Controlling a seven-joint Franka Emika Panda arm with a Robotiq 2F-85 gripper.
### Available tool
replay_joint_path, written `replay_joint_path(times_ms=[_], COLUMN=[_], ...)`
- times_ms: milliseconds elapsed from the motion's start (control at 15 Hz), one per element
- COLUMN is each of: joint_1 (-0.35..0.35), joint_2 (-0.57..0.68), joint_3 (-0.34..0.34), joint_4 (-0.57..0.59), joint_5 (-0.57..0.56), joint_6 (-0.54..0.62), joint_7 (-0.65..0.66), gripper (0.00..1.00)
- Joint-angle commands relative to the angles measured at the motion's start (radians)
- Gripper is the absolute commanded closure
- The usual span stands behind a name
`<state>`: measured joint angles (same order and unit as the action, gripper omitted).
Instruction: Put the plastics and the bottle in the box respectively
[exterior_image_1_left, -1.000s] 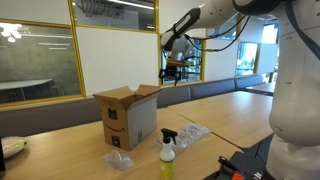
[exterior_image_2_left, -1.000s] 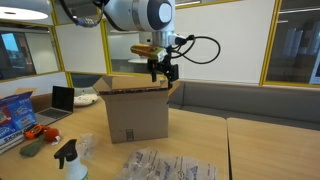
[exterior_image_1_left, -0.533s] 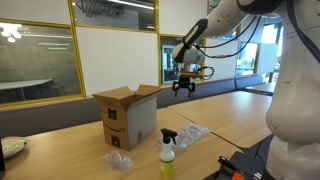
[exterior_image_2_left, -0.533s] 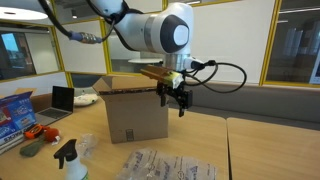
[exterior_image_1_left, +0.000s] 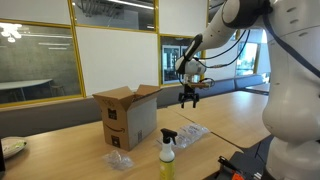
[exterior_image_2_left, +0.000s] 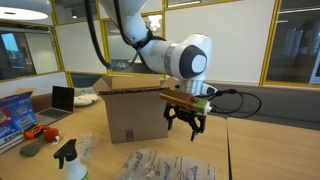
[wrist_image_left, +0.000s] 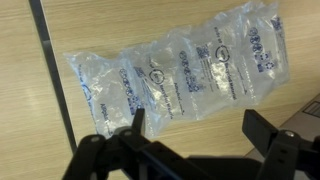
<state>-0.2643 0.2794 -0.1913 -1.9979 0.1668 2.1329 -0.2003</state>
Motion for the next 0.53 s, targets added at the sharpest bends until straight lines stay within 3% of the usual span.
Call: replay_joint_path(times_ms=[0, 467], joint_1=[-0.059, -0.154], joint_2=[0.118, 0.349], joint_3=[0.008, 0.027], joint_4=[0.130, 0.320], joint_5=[0.013, 0.005], joint_6=[-0.078, -0.137], joint_7=[-0.134, -0.205], gripper=[0.00, 0.00])
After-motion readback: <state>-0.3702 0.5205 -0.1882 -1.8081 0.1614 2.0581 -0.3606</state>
